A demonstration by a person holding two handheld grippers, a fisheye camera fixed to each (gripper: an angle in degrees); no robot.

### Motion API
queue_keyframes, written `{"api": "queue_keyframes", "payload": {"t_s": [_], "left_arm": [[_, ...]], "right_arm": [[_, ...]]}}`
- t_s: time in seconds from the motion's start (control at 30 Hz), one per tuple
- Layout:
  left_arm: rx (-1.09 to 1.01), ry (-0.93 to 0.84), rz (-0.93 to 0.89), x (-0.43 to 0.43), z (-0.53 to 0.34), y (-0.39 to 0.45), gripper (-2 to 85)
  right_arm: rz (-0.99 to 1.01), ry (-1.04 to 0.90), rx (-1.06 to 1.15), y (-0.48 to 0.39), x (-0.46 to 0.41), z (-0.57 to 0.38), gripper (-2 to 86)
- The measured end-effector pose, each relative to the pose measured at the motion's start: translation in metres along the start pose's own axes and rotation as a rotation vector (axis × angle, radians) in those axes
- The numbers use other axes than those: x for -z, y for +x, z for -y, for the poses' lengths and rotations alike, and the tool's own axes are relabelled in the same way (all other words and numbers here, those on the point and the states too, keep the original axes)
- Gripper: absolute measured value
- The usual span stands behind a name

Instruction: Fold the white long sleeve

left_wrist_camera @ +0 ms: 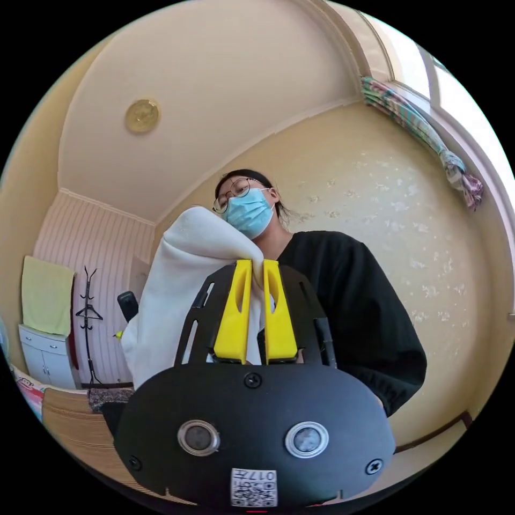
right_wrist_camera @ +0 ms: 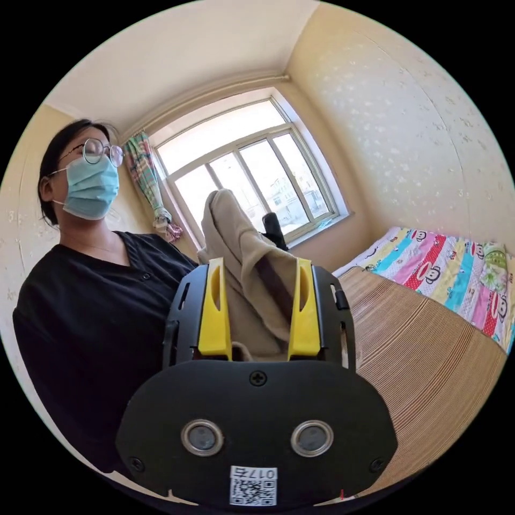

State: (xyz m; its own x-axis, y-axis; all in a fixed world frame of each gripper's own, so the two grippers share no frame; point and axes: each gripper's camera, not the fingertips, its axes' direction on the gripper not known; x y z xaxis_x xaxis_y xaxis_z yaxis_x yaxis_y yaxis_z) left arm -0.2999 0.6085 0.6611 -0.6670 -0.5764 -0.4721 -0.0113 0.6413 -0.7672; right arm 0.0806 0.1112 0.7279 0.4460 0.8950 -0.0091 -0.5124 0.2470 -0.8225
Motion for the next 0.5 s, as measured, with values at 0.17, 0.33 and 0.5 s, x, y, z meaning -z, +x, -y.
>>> {"api": "queue_keyframes", "payload": {"t_s": [0.17,0.33,0.5], "left_arm": [[0.107,-0.029,0.016,-0.013,-0.017,-0.039,4.5],[0.414,-0.209,0.525,0.004,-0.018,-0.045,5.0],[0.669,-0.364,1.083,0.004,-0.02,-0.059,7.0]], "right_arm": [[-0.101,-0.101,-0.087,0.012,-0.058,-0.016,4.9],[-0.508,0.088,-0.19,0.005,-0.022,-0.017,3.3],[-0.767,0.095,-0.107,-0.016,-0.046,0.01,3.2]]}}
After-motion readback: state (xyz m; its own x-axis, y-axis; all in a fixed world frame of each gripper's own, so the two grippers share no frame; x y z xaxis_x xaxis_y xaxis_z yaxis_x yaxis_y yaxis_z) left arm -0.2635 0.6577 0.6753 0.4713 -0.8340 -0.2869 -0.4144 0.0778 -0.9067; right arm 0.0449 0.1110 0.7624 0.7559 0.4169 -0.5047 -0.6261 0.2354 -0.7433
